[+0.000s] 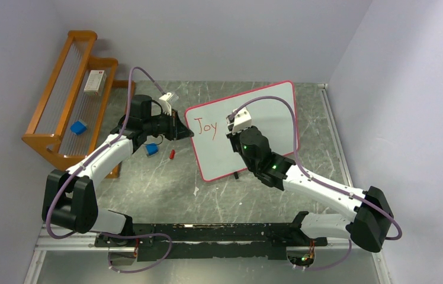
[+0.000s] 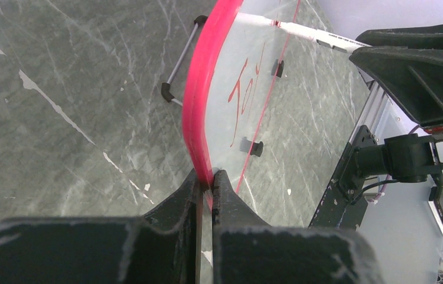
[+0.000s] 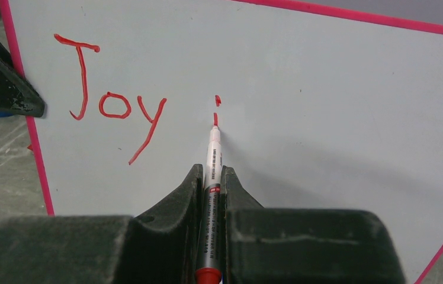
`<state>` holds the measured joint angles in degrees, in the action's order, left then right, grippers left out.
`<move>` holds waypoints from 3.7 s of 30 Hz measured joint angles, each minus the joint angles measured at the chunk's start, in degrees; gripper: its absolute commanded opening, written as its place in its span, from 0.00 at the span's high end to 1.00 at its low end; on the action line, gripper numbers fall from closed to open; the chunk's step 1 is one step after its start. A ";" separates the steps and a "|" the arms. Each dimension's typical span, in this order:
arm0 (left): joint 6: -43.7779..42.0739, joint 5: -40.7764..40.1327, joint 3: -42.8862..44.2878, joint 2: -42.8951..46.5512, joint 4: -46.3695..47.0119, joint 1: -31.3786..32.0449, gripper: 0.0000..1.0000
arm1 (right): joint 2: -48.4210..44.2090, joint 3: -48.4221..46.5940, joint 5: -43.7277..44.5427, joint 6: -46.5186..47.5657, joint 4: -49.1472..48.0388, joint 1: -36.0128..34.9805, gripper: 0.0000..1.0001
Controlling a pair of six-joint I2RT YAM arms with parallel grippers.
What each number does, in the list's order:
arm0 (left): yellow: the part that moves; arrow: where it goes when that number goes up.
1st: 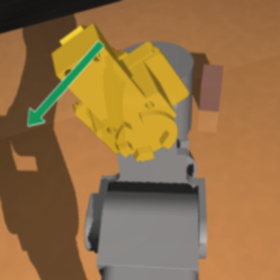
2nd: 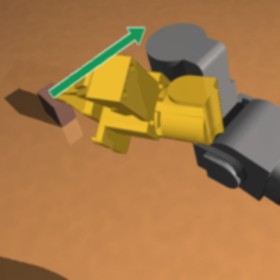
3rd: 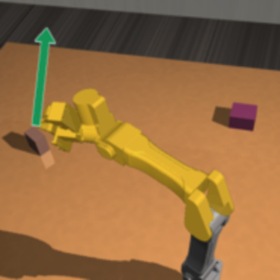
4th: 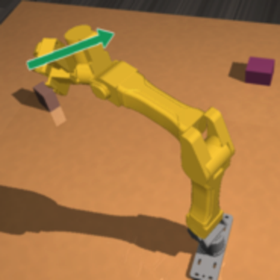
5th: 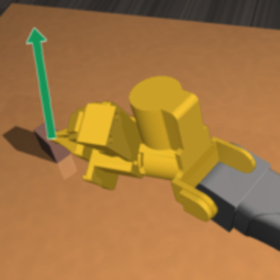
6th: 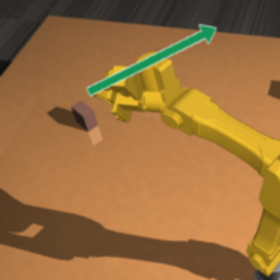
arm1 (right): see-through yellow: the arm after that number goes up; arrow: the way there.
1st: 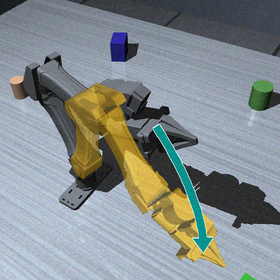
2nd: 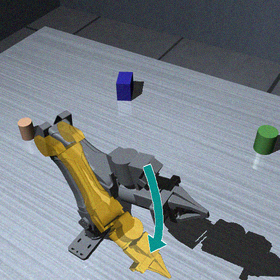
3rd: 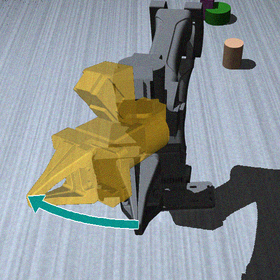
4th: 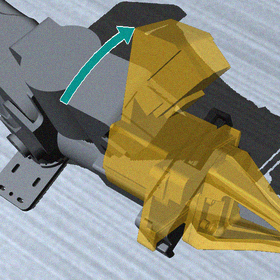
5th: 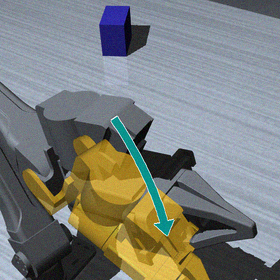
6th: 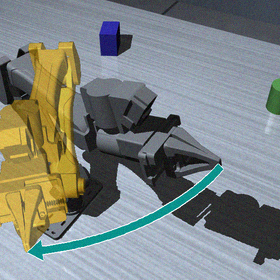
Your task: Write a sentence on the whiteboard
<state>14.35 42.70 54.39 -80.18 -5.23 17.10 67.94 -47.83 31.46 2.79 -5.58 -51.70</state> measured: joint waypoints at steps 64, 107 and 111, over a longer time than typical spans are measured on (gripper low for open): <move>0.00 0.04 0.20 -0.39 -0.04 -0.02 0.95 | -0.52 0.35 -0.07 -0.02 -0.02 1.66 1.00; -0.02 0.20 0.31 -0.42 -0.15 0.00 0.95 | -2.19 1.14 -0.61 -0.96 -2.27 1.79 1.00; -0.02 0.20 0.31 -0.39 -0.15 0.00 0.95 | -1.77 1.33 -0.33 -0.76 -2.80 1.79 1.00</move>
<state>14.33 42.89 54.70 -80.58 -5.39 17.10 66.17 -46.50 31.14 2.02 -8.38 -49.91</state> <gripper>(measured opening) 0.081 0.108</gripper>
